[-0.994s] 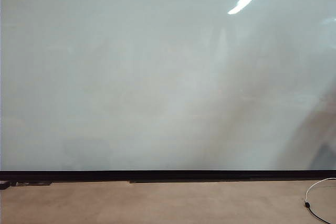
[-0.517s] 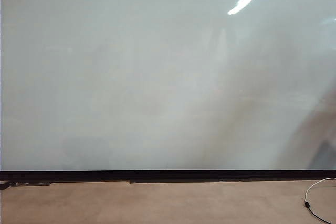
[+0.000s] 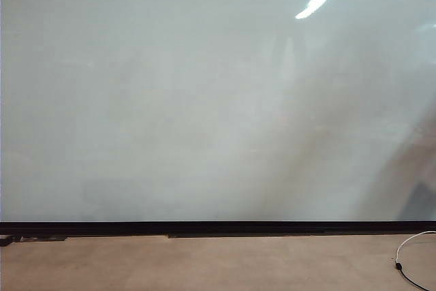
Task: Pick up the pen on the shelf to the right of the whiteboard and draw a rectangle.
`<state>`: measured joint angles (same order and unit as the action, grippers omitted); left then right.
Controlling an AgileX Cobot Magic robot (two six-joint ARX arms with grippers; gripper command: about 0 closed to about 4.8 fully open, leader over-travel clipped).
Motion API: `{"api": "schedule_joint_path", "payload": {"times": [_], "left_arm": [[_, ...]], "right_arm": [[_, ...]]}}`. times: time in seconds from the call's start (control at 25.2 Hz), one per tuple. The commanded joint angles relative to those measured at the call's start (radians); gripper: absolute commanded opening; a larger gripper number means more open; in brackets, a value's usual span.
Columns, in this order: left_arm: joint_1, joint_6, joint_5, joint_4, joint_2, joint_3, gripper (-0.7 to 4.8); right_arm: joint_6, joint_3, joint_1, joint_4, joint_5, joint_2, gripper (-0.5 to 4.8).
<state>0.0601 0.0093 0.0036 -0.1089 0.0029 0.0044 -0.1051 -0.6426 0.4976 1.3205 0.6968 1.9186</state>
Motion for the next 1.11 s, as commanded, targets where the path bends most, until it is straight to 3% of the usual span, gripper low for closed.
{"api": "schedule_joint_path", "payload": {"times": [0.04,0.83,0.95,1.11], "left_arm": [[0.001,0.001,0.000,0.011,0.000,0.002,-0.04],[0.001,0.001,0.000,0.011,0.000,0.002,-0.04],[0.001,0.001,0.000,0.011,0.000,0.002,-0.05],[0.001,0.001,0.000,0.011,0.000,0.002,-0.04]], "right_arm": [[-0.004,-0.004,0.001,0.024,-0.020,-0.004,2.14],[-0.009,-0.004,0.001,0.038,-0.037,-0.004,1.97],[-0.010,-0.004,0.001,0.038,-0.036,-0.004,1.59],[-0.012,-0.004,0.001,0.038,-0.032,-0.004,1.54]]}}
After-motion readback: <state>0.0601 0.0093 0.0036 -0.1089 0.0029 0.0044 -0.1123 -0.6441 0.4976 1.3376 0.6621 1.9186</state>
